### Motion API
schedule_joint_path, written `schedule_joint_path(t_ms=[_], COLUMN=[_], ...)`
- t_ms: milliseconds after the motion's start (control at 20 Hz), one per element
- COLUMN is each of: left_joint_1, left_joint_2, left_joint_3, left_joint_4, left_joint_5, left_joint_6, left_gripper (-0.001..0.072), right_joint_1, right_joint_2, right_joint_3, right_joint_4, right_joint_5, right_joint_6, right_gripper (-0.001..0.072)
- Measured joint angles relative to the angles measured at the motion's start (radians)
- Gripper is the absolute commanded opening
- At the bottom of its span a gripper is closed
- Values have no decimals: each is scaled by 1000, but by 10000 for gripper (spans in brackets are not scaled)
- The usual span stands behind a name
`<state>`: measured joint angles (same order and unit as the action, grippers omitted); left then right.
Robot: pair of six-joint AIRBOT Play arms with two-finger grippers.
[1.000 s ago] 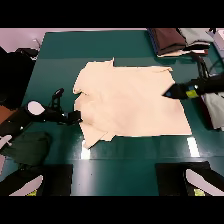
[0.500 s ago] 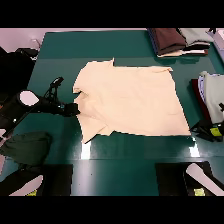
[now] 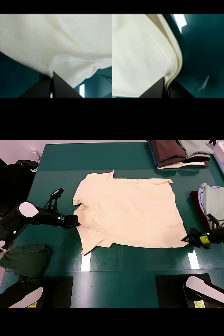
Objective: Fold the shirts.
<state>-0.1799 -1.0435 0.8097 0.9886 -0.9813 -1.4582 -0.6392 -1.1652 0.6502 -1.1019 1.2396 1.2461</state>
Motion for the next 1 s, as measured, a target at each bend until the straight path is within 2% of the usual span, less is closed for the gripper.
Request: schedule_joint_path(t_ms=[200, 350, 550, 800, 1000], left_joint_1=[0, 0, 0, 0, 0], left_joint_2=[18, 89, 209, 277, 286], left_joint_3=[62, 212, 548, 1009, 1192], left_joint_4=[0, 21, 114, 199, 288], left_joint_5=[-26, -42, -51, -51, -64], left_joint_6=[0, -3, -38, -72, -108], left_gripper=[21, 20, 20, 19, 20], right_joint_1=[149, 238, 294, 267, 221], right_joint_2=[57, 163, 294, 372, 360], right_joint_3=[95, 269, 594, 984, 1200], right_joint_4=[8, 11, 12, 12, 13], right_joint_5=[-21, -29, -62, -67, 5], right_joint_6=[-1, -2, 0, 8, 30], right_gripper=[12, 12, 11, 11, 11])
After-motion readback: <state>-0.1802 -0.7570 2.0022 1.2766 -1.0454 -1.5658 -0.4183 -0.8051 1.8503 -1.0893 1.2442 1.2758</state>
